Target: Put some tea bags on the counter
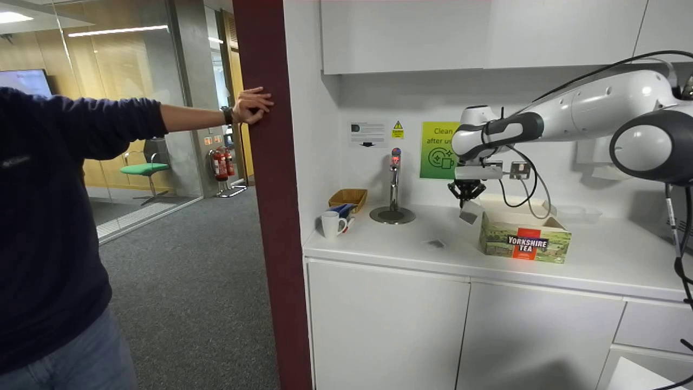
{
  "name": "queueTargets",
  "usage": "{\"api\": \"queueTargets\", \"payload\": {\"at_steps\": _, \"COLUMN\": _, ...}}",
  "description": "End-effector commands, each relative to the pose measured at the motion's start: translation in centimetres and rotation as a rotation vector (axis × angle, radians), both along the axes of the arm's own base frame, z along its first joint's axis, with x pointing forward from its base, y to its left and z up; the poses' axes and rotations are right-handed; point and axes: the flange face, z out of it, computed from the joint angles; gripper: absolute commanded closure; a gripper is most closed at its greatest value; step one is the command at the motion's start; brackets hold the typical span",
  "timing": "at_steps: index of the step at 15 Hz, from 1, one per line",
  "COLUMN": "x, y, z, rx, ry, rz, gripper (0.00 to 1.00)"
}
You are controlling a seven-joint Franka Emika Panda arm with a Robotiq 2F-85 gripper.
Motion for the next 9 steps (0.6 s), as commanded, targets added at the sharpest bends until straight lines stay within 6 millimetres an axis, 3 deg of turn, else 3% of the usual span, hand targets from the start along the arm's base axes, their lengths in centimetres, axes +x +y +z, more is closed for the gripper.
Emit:
{"api": "queueTargets", "payload": {"at_steps": 1, "x": 0.9, "y": -1.0, "z": -1.9, "rx": -0.007, "ry": 0.033, "rz": -0.021, "gripper": 0.99}}
{"api": "queueTargets", "payload": {"at_steps": 9, "x": 1.4, "y": -4.0, "z": -8.1, "rx": -0.116, "ry": 0.089, "rz": -0.043, "gripper": 0.99}}
